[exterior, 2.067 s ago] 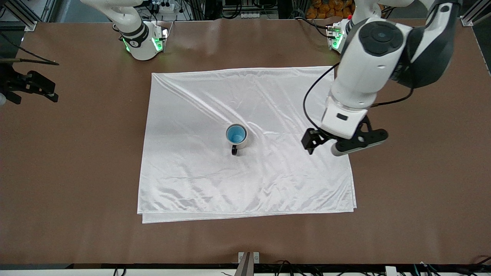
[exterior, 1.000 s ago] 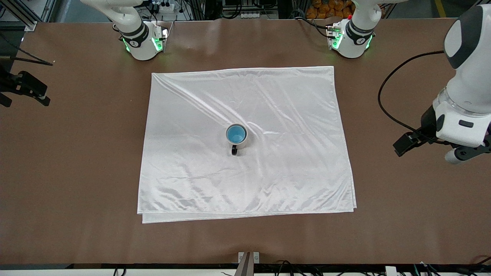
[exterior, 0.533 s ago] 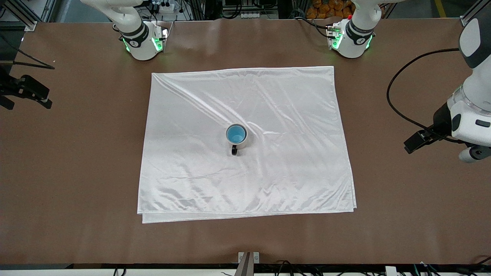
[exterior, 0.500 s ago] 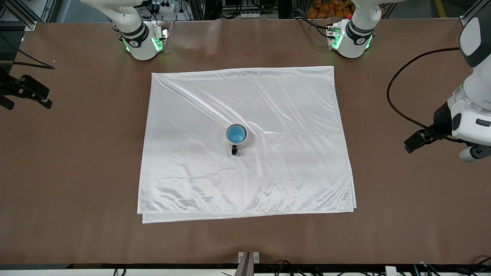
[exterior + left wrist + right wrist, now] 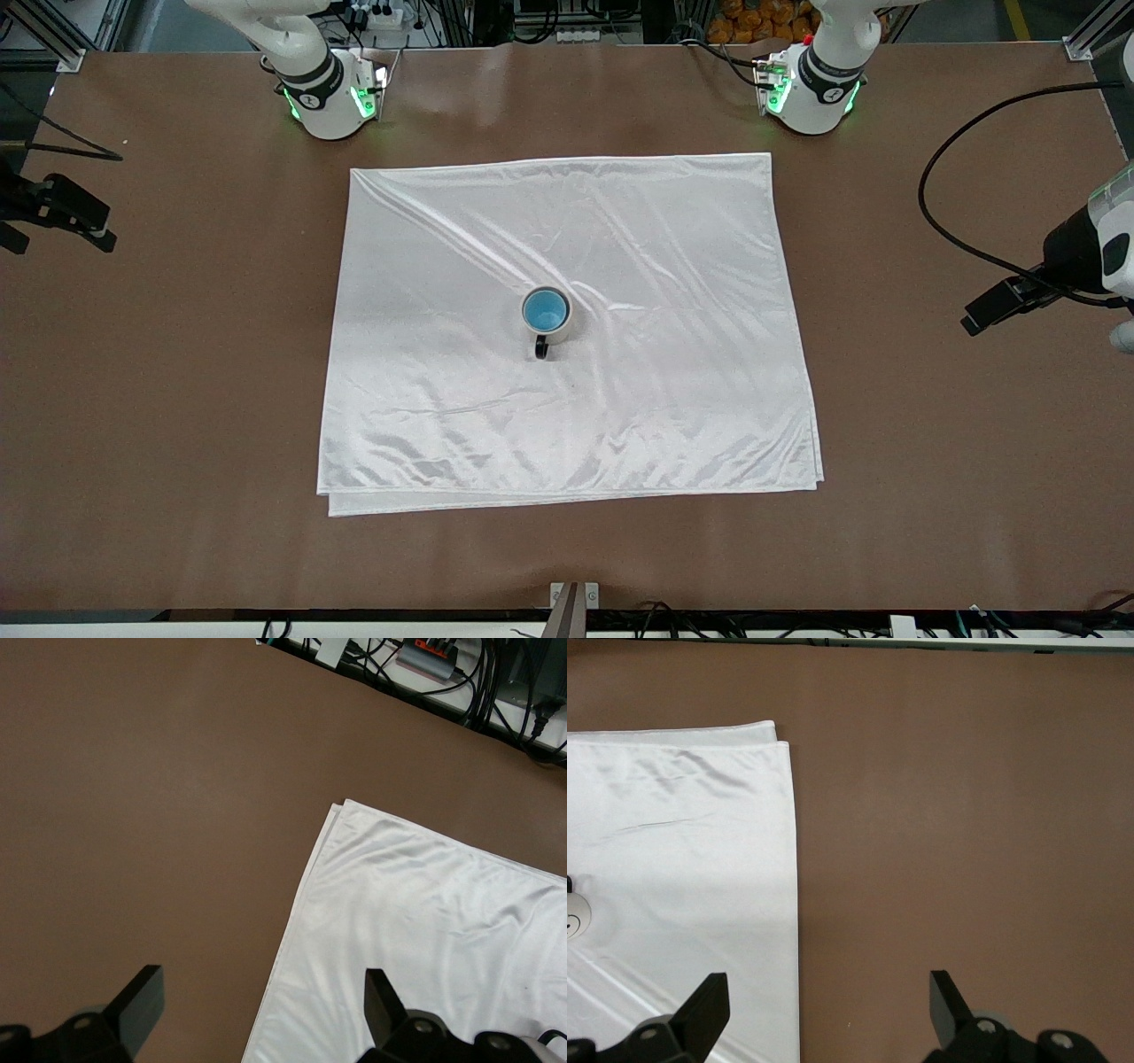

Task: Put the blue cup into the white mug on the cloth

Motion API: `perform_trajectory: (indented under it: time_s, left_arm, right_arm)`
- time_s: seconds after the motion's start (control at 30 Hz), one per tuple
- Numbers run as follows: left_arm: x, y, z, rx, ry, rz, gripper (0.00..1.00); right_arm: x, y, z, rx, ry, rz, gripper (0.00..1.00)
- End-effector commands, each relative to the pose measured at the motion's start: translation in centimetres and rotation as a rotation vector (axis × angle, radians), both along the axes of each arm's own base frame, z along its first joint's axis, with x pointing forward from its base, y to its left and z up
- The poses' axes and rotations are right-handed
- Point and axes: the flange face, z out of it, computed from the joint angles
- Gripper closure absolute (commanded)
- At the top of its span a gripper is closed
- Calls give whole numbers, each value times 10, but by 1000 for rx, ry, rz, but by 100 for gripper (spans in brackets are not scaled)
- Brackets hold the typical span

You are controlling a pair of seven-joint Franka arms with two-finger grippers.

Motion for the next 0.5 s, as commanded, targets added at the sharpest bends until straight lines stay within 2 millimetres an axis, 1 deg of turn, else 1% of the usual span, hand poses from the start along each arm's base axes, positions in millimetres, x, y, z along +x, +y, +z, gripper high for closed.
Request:
perform_trajectory:
  time_s: [0.0,0.13,0.23,0.37,0.47]
  left_arm:
    - [-19,7,6,-15,18,-23,0]
    - [-26,8,6,-19,57,-65,0]
    - [-28,9,6,-28,67,-89,0]
    - [-28,9,7,-23,64,-171,0]
    - [-28,9,7,-21,66,-188,0]
  right_arm:
    - [-4,7,3,23,-3,-64,0]
    - [-5,10,1,25,7,-78,0]
    - [-7,10,-1,25,30,-80,0]
    - [-9,10,-4,32,53,-79,0]
    - [-9,11,-5,41,60,-79,0]
